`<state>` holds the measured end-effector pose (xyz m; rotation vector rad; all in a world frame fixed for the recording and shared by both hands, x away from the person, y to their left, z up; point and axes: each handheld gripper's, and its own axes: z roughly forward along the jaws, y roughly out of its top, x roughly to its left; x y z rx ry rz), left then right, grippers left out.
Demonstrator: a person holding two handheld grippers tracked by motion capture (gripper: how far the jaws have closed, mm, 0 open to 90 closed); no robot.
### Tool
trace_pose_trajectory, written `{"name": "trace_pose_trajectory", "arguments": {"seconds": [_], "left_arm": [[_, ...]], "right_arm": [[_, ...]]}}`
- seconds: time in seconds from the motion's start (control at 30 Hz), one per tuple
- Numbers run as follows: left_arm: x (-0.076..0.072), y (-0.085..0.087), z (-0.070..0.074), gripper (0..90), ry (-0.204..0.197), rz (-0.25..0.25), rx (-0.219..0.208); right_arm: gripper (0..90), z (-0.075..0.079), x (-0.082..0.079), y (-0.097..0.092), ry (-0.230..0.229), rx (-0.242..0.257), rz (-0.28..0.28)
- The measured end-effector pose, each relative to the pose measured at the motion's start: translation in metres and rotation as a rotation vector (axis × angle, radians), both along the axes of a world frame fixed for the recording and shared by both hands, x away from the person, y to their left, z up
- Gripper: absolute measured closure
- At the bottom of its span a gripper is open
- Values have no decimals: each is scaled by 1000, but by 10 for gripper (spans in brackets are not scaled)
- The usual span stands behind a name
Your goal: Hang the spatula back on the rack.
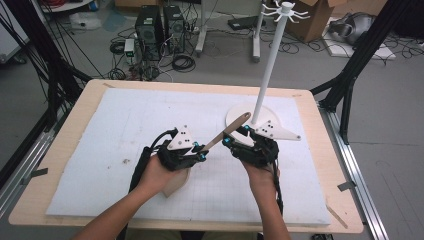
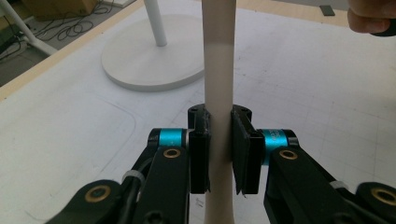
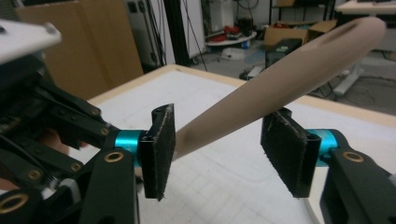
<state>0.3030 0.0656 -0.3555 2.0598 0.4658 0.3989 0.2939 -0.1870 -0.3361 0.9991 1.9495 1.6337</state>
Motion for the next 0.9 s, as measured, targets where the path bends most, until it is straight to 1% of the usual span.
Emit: {"name": "trace_pose_trajectory", "arguments": {"seconds": [0.1,0.2,0.3,0.33,0.47,0.5,0.57,0.6,0.63,0.7,0.77,0.83,0.9], "left_arm": [[-1,0,2,782,-13,5,-2],[-2,0,5,782,-30,10,2],[-2,1,7,782,-38,15,-4],[-3,0,8,782,-45,18,-13],[-5,1,12,782,-74,29,-18],[-6,1,14,782,-87,29,-20],[-7,2,17,782,-98,29,-27],[-8,2,18,782,-104,34,-38],[-8,3,19,782,-109,32,-36],[-9,3,20,781,-115,40,-50],[-9,4,20,781,-121,37,-60],[-9,4,21,780,-112,26,-64],[-9,5,21,779,-103,10,-80]], "right_arm": [[438,7,-1,3,-4,2,10],[445,15,-3,9,-26,-10,20],[460,23,-5,15,-40,-22,15],[465,25,-5,16,-52,-25,17],[514,34,-7,22,-88,-37,21],[534,37,-7,23,-97,-40,22],[586,42,-9,25,-114,-44,18],[603,46,-11,26,-130,-51,18],[607,49,-11,28,-134,-54,19],[618,53,-13,30,-139,-65,19],[638,57,-14,32,-147,-62,36],[655,60,-15,34,-155,-64,58],[683,62,-16,35,-155,-58,100]]}}
